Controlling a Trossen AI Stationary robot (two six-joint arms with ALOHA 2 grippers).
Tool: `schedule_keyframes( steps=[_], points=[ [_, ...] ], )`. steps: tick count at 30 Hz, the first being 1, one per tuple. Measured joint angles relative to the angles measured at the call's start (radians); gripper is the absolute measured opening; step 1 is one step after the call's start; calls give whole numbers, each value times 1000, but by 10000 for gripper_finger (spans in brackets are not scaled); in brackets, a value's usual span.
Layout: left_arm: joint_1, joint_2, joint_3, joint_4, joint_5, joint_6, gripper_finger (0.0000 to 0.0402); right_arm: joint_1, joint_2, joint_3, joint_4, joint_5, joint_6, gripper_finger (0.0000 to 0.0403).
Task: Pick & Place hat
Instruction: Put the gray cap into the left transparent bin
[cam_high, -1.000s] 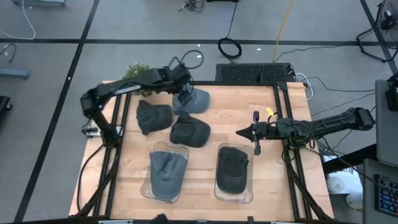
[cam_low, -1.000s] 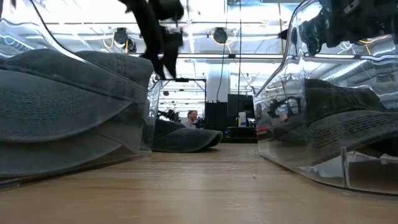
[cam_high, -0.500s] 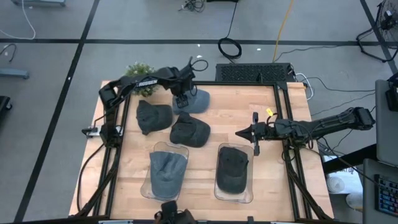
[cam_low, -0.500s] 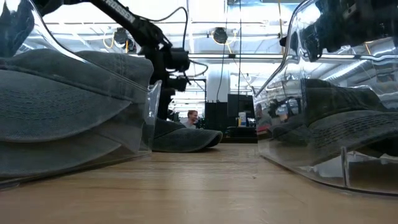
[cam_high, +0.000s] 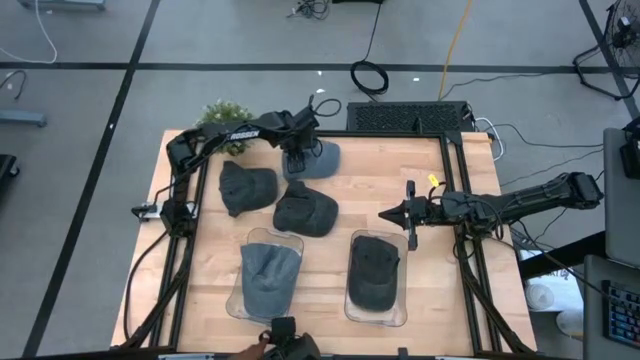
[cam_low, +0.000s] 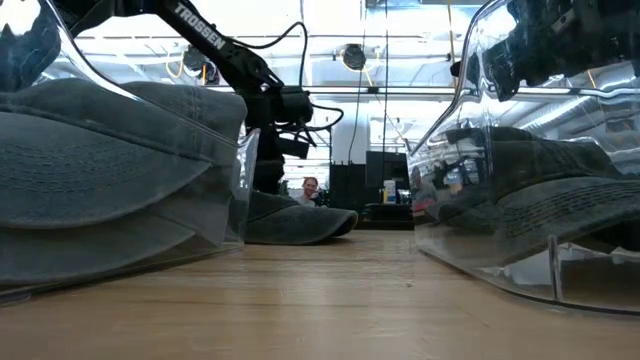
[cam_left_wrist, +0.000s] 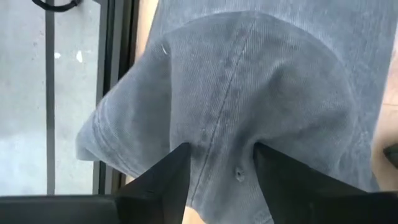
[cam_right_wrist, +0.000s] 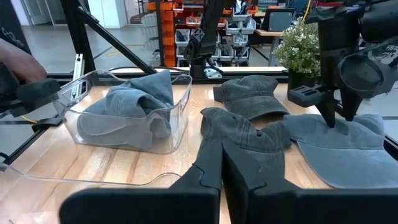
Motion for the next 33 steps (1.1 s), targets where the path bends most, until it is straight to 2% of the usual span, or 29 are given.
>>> schedule_keyframes(
  steps=[5, 13, 16, 20, 25, 29, 33],
  points=[
    [0, 5, 0, 0, -7, 0, 146, 0, 0, 0, 0, -1, 0, 0],
    [-1, 5, 0, -6, -9, -10, 13, 0, 0, 0, -1, -1, 0, 0],
    [-10, 2, 0, -26, -29, 1, 10, 0, 0, 0, -1, -1, 0, 0],
    [-50, -28, 0, -50, -159, 45, 6, 0, 0, 0, -1, -1, 0, 0],
    [-129, -124, 0, -38, -272, 145, 3, 0, 0, 0, -1, 0, 0, 0],
    [-204, -228, 0, -32, -316, 332, 3, 0, 0, 0, -1, 0, 0, 0],
    [-294, -312, 0, -31, -325, 599, 3, 0, 0, 0, 0, 4, 0, 0]
  ],
)
